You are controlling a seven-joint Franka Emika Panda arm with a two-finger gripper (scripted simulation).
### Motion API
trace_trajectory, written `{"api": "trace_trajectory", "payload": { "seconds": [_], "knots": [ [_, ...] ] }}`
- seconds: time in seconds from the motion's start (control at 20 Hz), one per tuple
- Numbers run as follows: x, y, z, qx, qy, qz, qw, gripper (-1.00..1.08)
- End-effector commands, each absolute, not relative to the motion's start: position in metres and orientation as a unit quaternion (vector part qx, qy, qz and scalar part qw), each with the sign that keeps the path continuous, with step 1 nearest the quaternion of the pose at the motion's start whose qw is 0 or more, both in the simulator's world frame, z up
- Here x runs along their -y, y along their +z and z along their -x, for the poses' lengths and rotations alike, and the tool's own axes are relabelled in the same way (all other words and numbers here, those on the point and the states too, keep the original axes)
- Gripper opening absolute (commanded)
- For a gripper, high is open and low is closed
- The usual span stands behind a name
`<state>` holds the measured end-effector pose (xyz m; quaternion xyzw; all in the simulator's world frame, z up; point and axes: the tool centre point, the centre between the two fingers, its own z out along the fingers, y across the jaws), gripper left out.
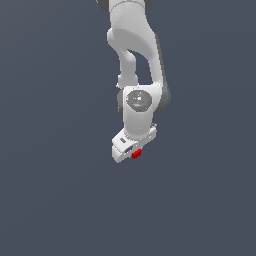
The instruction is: Stack the red cube on top of the green cube.
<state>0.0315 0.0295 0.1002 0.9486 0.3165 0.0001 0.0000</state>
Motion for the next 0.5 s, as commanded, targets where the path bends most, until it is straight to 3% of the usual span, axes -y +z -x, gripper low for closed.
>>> {"api": "trace_trajectory", "payload": {
  "seconds": [0.0,0.45],
  "knots": [
    [-0.029,0.094,-0.018,-0.316,0.000,-0.949,0.000,-1.00],
    [-0.029,0.073,0.026,-0.316,0.000,-0.949,0.000,-1.00]
  ]
}}
